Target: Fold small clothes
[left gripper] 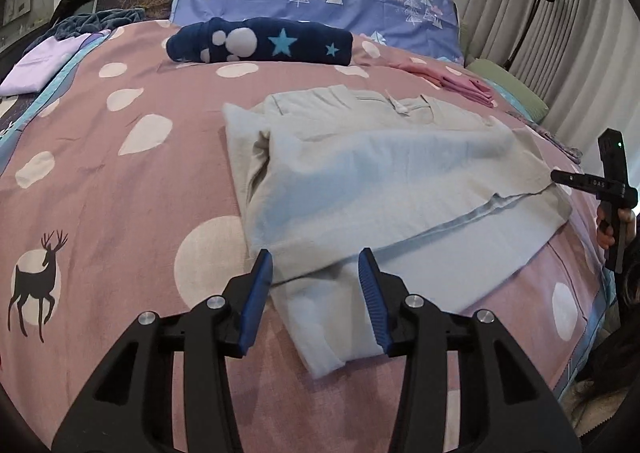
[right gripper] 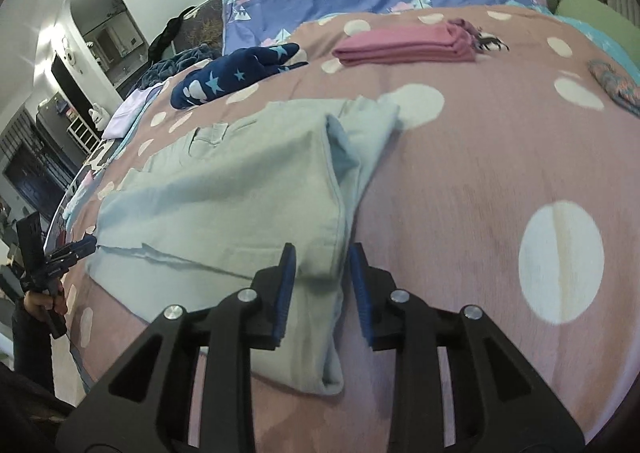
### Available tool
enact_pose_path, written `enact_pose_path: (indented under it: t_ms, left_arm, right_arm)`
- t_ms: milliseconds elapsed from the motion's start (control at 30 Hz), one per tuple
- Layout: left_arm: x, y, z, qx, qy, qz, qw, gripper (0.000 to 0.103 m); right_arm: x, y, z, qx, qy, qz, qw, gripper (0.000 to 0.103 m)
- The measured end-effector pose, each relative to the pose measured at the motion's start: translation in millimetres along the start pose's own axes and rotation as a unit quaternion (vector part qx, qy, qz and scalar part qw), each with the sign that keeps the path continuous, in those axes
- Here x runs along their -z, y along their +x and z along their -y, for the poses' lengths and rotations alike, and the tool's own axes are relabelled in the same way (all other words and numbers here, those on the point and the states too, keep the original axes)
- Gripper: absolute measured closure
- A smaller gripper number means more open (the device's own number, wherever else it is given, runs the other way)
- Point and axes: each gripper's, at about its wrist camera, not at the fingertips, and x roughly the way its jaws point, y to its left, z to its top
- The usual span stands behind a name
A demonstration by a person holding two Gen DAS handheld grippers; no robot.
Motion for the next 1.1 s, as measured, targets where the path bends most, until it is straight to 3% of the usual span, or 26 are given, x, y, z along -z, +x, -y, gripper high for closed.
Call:
enact_pose_path:
  t_ms: [133,233,267,300,333,400,667,800,967,1033,1067,1100]
  left_arm:
    - [-1.6,-1.9,-6.2,-0.035,-0.011,0.004,0.9993,0.046]
    - [-2.6,6.1,-13.6,-0.022,-0.026,-0.002,0.9994,0.045]
    - [-2.8,9.2,-13.4,-0.016,-0.026,-0.007,0.9995,0.048]
    - [-3.5,12.7,-13.4,-0.012,-0.026,-0.009,0.9995,0.069]
    - [-4.5,14.0,-12.0,-0.01,-0.026,-0.012,0.9996,0.08]
    - [-8.7,8.5,-6.8,-0.028,-0.012,-0.006,0.9995,0.092]
    - [-54.6,-17.6,1.9,-0.027,0.007,0.035,0.999,0.097]
    - [-100.7,-9.5,-11.6,-0.053,-0.015,0.052,0.9971,0.097]
    - [-145.0,22.5,-36.3,-0.03,-0.055,0.068,0.9957,0.096]
    - [-155.7,41.5,-48.2,-0.044,-0.074,0.065,0.9942,0.085]
    - [-159.0,53.6,-56.7,-0.05,-0.093,0.058,0.9928,0.068]
    - [-159.7,59.2,-62.1,-0.055,-0.105,0.056,0.9913,0.058]
  right_arm:
    - [0.1,-3.7,-3.1,-0.006,0.0,0.005,1.0,0.074]
    - [-1.7,-0.6,-3.8,-0.007,0.001,0.002,1.0,0.074]
    - [-2.2,1.1,-3.3,-0.005,0.001,0.001,1.0,0.083]
    - [-2.7,2.2,-3.5,-0.002,0.002,-0.001,1.0,0.093]
    - [-3.4,1.4,-3.1,0.0,0.005,0.001,1.0,0.093]
    - [-5.5,-6.8,-4.1,-0.006,0.005,0.016,1.0,0.095]
    - [-52.4,-21.1,-10.7,-0.056,0.023,0.045,0.997,0.096]
    - [-100.0,-7.5,-10.8,-0.058,0.047,0.06,0.995,0.096]
    - [-149.2,36.0,13.4,-0.019,0.118,0.059,0.991,0.092]
    - [-158.5,55.9,27.2,0.016,0.139,0.061,0.988,0.081]
    - [-159.0,61.3,31.4,0.02,0.143,0.058,0.988,0.076]
    - [-157.7,63.9,34.2,0.02,0.144,0.056,0.988,0.076]
